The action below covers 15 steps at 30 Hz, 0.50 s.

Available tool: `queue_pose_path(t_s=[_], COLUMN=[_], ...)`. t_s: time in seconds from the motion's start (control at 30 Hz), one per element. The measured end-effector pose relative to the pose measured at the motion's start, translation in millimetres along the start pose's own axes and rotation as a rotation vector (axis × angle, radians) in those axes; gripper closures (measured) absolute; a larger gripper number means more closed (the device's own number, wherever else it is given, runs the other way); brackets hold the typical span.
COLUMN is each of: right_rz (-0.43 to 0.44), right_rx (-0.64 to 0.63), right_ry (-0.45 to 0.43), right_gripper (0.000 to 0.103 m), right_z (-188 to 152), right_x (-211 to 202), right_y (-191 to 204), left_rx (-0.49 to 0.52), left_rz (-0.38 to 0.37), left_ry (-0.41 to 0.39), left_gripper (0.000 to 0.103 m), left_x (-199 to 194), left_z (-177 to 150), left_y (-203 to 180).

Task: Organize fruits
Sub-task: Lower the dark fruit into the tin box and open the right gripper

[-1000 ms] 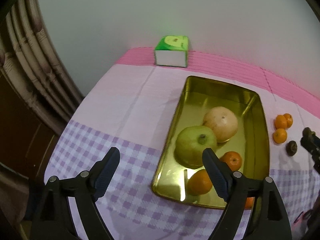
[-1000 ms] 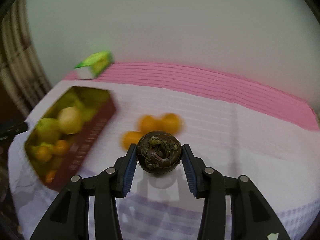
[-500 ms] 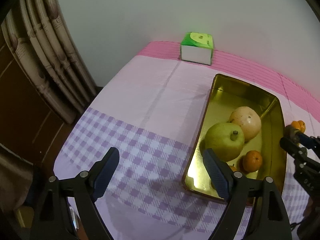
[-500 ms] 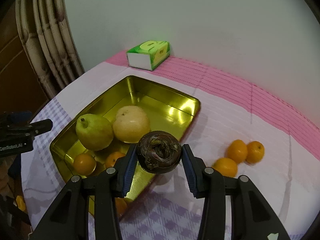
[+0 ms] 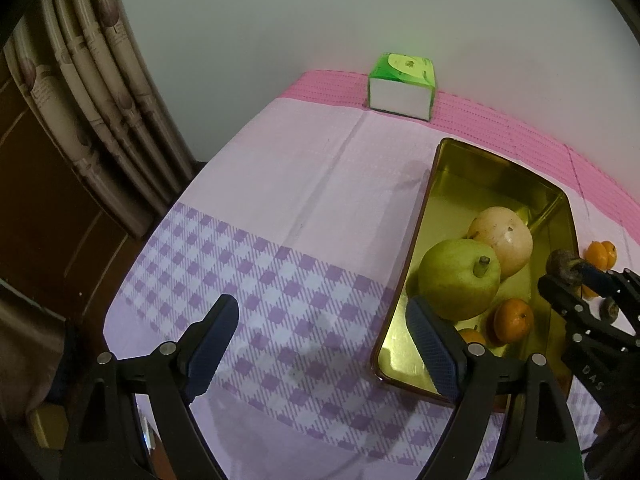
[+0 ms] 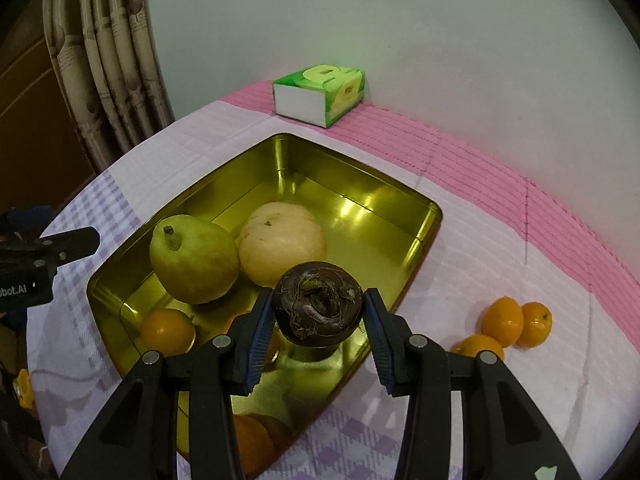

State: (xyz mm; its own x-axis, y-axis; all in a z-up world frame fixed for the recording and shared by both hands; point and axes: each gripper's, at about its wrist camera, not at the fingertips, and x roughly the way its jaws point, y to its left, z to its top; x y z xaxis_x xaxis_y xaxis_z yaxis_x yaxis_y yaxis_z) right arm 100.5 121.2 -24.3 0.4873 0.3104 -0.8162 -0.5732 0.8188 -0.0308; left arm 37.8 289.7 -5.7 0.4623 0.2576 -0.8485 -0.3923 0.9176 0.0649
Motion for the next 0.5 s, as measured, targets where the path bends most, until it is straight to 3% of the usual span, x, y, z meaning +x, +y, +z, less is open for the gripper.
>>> queue_pose_path(t_s=[0.5], right_rz=[0.009], right_rx=[0.003], right_ry=[0.034], right_gripper=[0.061], right_z=[-5], right_x=[15], right_y=[7], left_rx=[-0.011], left_rz=[-0.006], left_ry=[0.025], left_gripper=[0.017], left_x=[5], left_z=[-1], left_y=[1])
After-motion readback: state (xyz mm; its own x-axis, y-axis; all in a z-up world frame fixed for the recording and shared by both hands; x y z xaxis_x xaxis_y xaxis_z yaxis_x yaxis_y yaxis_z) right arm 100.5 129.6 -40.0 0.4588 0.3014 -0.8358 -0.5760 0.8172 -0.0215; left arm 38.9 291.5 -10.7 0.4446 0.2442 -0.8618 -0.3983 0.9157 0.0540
